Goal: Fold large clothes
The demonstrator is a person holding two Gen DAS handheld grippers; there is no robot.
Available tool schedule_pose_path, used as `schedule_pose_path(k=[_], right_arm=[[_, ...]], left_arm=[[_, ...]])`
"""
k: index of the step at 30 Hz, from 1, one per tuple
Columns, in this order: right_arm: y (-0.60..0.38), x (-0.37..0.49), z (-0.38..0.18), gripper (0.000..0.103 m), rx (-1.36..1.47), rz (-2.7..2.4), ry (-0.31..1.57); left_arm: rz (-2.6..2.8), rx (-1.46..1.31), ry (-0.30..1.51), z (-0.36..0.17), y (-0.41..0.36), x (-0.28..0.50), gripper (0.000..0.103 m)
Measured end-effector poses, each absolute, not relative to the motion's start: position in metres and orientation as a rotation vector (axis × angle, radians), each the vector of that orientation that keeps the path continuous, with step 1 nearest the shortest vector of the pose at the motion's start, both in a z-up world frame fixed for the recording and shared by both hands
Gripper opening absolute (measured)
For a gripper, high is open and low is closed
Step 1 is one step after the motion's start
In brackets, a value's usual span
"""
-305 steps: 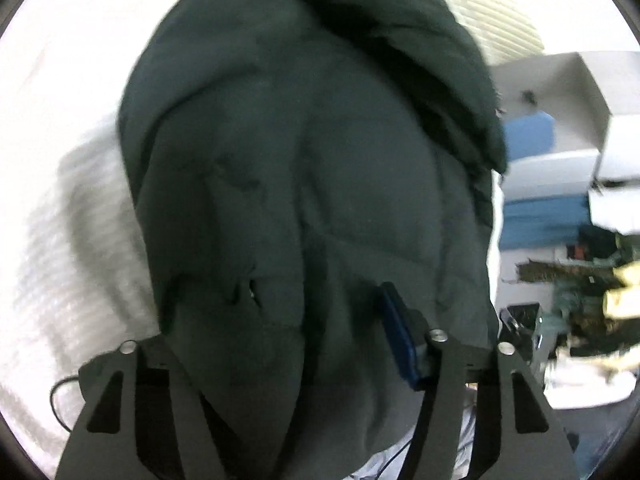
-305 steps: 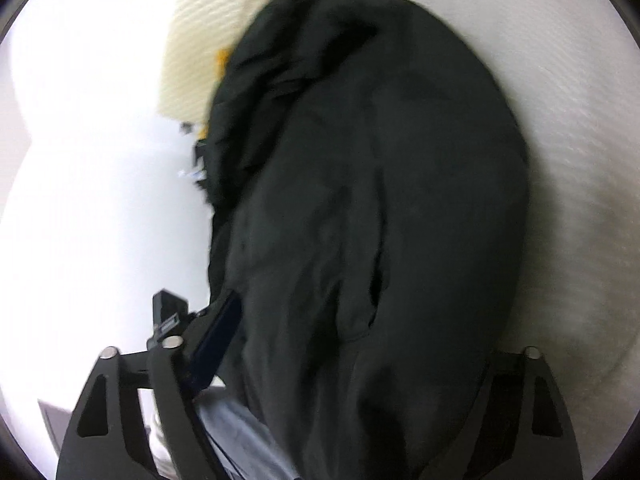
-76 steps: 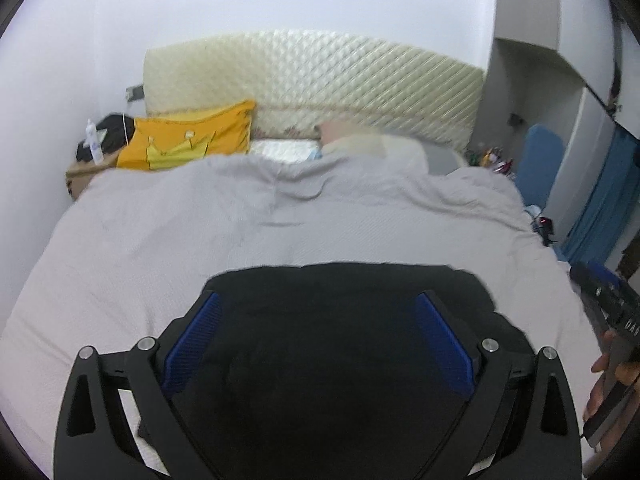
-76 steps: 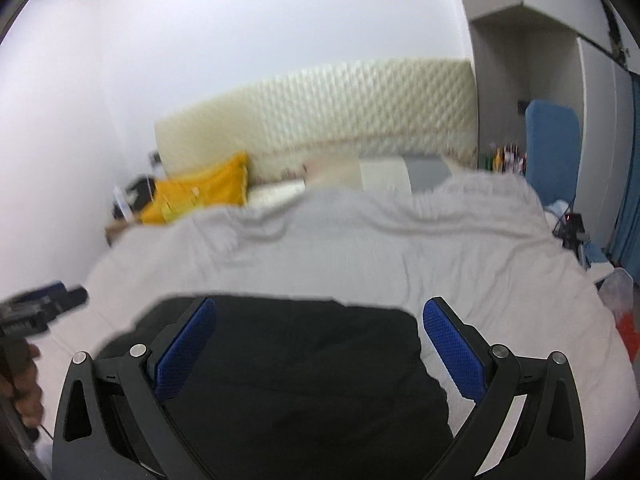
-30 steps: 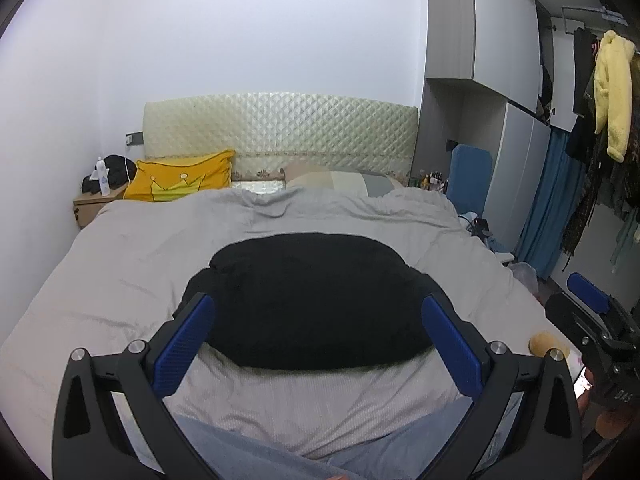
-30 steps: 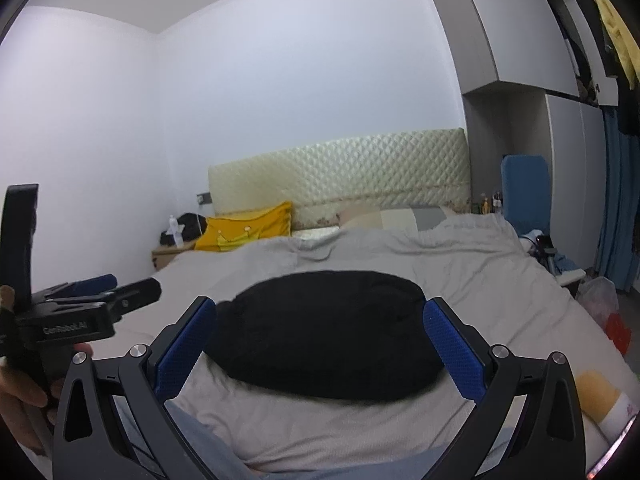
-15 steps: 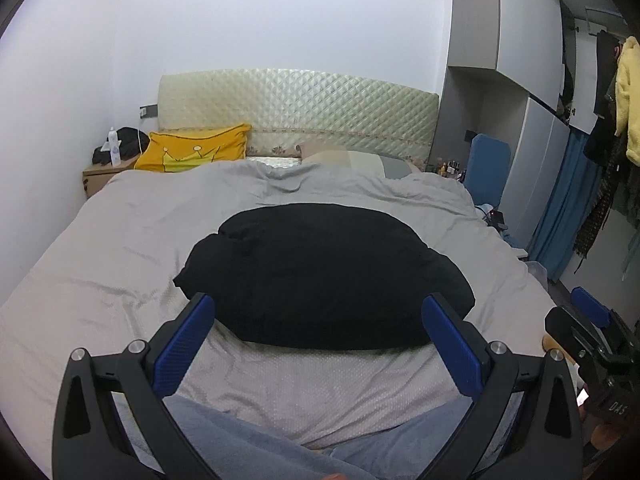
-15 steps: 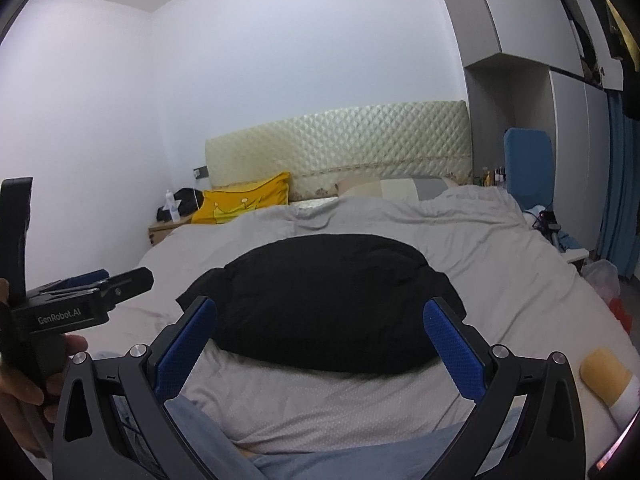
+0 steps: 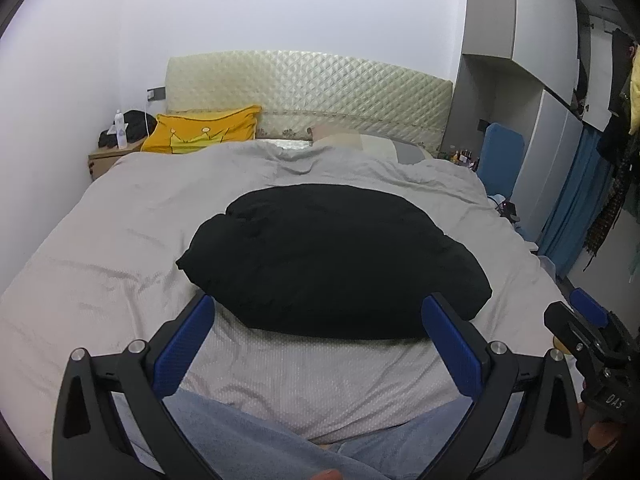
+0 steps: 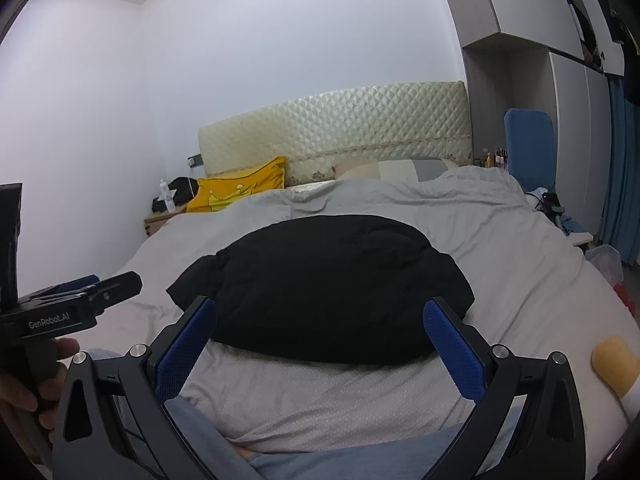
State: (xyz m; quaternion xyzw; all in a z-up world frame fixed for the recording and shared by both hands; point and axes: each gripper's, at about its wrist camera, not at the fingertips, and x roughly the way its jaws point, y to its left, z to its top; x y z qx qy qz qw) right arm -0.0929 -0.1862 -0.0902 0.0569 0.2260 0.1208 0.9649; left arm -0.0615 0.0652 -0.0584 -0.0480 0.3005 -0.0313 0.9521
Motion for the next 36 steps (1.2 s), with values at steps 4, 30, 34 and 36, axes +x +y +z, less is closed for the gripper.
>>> schedule_pose_path(k=[4,30,34,36], right_arm=[[-0.1881,-0.0896,-0.0908,0.103,0.120,0.237,0.461],[-0.1896,-0.0932,-0.0925,0.103,0.116,0.212,0.471],[-0.1903,-0.0942,-0.0929,0.103,0.115,0.215,0.470],[-0.1909,-0.0950,-0.0928,0.103,0.115,0.214,0.467]], left_arm=[[-0.064,-0.093,0.613,-0.0565,0.0633,-0.0624,0.103],[-0.067,-0.075,0.645,-0.0586,0.0555,-0.0650,0.103],[-0.069,-0.081,0.644,-0.0577,0.0570,-0.0658,0.103],[-0.069,-0.081,0.644,-0.0577,0.0572,-0.0659,0.103]])
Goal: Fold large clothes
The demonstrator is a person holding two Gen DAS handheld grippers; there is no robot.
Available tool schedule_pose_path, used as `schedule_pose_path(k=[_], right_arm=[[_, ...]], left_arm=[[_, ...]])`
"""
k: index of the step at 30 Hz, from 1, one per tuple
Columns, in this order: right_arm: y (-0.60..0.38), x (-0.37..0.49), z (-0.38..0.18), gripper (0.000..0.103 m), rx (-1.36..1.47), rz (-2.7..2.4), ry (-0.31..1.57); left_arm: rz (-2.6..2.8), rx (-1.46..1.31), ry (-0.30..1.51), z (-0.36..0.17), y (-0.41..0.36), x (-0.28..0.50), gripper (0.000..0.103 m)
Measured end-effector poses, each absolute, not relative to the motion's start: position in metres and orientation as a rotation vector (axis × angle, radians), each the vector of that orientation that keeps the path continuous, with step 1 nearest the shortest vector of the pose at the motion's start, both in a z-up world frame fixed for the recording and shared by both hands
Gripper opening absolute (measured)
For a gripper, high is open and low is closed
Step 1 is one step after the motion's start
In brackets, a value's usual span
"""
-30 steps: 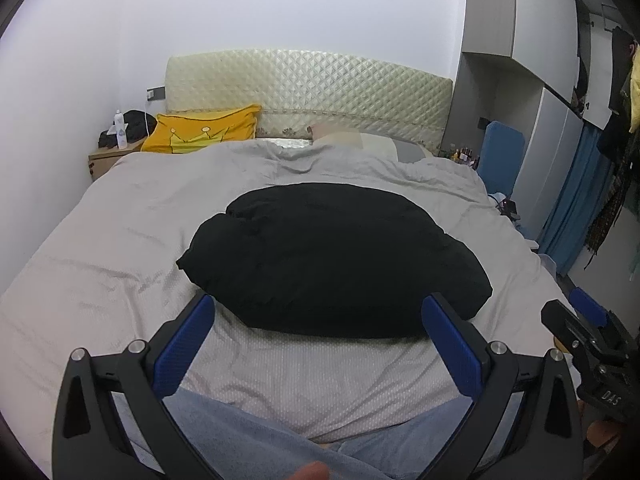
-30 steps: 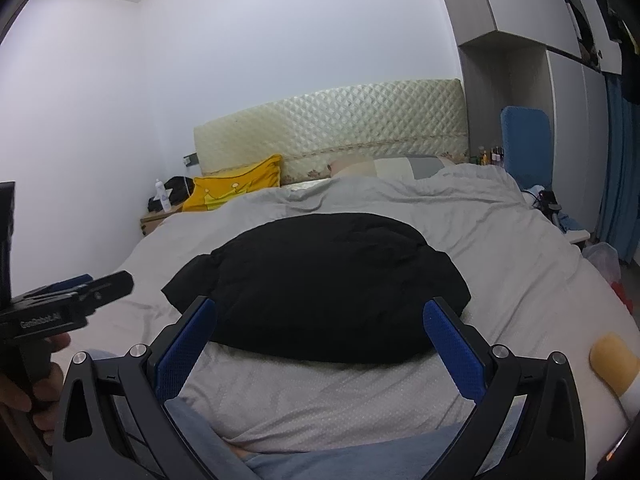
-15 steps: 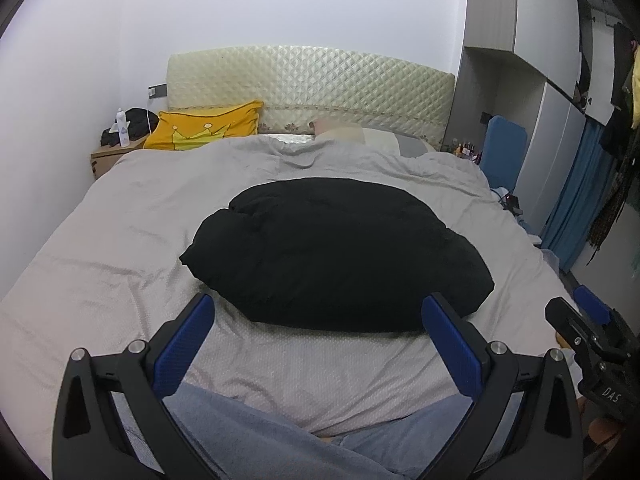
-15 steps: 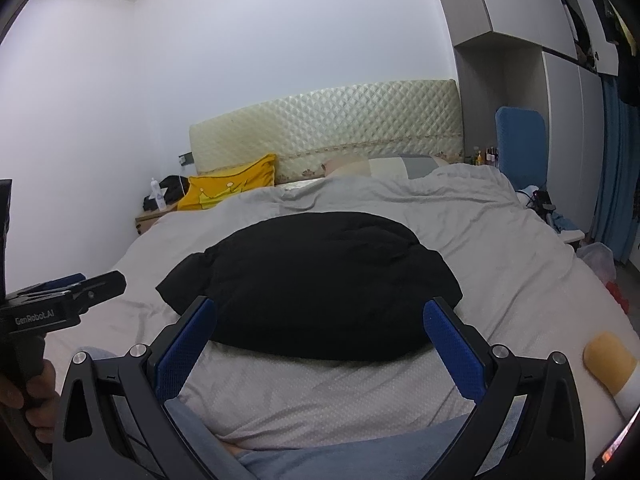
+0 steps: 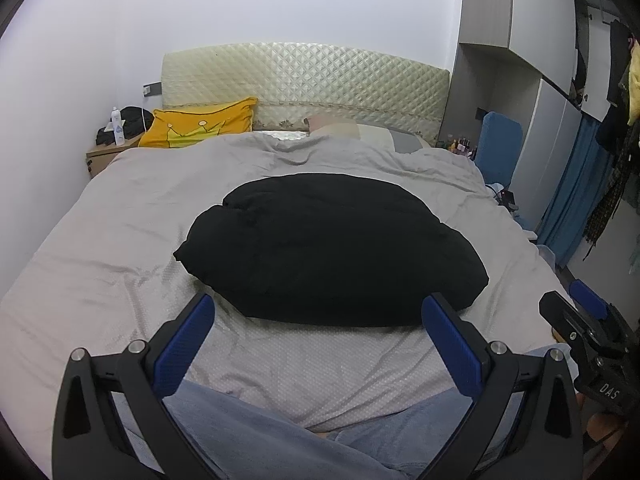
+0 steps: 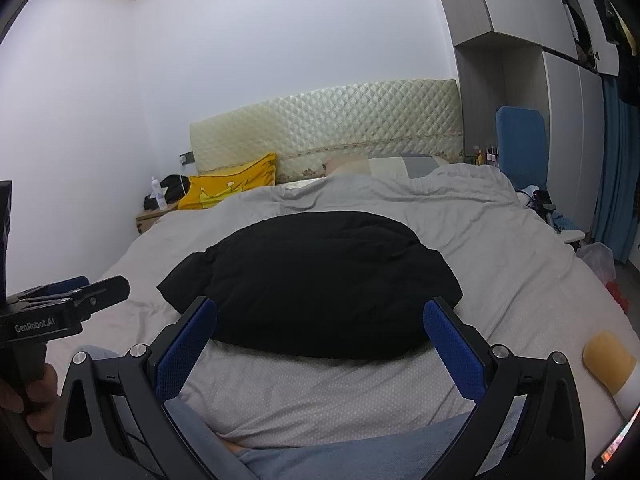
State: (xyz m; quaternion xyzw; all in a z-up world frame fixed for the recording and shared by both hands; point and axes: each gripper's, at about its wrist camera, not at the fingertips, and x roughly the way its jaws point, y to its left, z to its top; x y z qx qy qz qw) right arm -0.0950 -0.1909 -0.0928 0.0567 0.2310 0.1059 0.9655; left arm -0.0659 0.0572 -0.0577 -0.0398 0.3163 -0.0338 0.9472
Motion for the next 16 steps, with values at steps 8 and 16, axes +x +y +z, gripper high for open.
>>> schedule_pose_path(k=[8,16], right_arm=[[-0.1908,-0.0959,-0.0928,0.103,0.113,0.214,0.468],[-0.1910,-0.0965,-0.0927,0.103,0.113,0.215,0.467]], left_arm=[[-0.068,-0.082,0.645,-0.0575,0.0575,-0.0660,0.103],[-0.074,-0.083,0.646,-0.0581,0.0578,-0.0654,0.103]])
